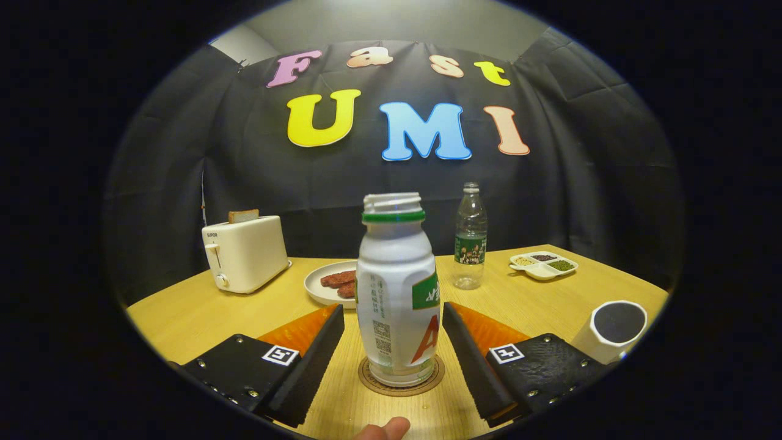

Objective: Take the bottle from table, then pour the juice into the cup, finally place the bottle on the coaster

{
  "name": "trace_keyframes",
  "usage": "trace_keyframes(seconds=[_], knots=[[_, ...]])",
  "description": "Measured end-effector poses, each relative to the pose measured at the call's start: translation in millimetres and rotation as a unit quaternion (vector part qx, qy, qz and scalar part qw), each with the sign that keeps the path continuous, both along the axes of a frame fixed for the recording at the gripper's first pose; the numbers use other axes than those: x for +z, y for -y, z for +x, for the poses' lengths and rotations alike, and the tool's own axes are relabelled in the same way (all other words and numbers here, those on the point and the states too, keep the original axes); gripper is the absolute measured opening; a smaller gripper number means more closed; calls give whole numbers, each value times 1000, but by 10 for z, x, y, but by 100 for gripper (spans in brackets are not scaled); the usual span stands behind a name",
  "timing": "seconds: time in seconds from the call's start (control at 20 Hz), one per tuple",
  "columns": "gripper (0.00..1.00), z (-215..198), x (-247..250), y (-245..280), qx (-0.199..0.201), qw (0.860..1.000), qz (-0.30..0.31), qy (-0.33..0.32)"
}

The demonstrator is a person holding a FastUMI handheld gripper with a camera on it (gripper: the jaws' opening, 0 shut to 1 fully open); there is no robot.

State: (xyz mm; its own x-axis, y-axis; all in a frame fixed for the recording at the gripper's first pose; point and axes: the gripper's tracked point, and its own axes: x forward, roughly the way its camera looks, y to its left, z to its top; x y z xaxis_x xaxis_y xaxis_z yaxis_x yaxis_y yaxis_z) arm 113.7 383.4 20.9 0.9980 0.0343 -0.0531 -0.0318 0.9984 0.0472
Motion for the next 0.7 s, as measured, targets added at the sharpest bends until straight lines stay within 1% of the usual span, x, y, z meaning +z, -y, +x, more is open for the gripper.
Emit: trace_keyframes(seconds=[0.15, 0.45, 0.7], knots=[[98, -126, 299, 14, 1, 1000, 11, 28], [97, -427, 1036, 155, -8, 996, 9, 84], [98, -739, 1711, 272, 1, 990, 22, 143]])
